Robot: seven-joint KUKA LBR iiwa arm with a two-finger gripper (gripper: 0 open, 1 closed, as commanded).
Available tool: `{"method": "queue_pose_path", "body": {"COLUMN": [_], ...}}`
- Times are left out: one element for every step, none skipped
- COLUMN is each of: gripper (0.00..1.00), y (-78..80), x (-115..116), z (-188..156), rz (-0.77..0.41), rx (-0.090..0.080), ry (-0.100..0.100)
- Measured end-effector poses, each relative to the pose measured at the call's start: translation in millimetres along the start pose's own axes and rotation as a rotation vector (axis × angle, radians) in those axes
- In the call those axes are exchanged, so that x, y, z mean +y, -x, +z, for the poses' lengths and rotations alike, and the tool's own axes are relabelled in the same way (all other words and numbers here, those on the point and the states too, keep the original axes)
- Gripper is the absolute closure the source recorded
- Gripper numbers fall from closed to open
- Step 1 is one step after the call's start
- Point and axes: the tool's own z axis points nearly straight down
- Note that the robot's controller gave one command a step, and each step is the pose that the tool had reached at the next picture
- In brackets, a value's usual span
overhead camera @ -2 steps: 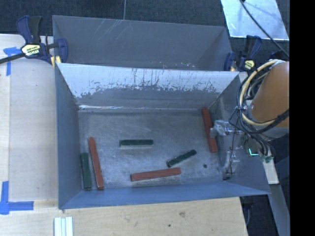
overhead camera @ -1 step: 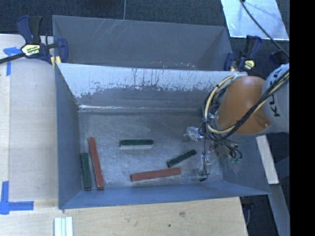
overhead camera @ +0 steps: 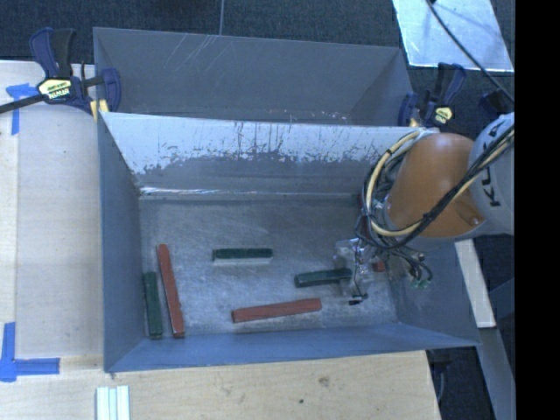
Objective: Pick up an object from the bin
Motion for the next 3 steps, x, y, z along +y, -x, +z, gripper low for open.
{"method": "queue_pose_path", "body": {"gripper": [1.0,1.0,1.0], "y": [-8.0,80.9,64.1], "x": [-19.0,-29.4,-37.0], "z": [-176.9,-173.5,-173.6], "rz": [-0.082,-0.002,-0.702], "rx": [-0.01,-0.007,0.001], "ry": [-0.004,-0.001,0.001]}}
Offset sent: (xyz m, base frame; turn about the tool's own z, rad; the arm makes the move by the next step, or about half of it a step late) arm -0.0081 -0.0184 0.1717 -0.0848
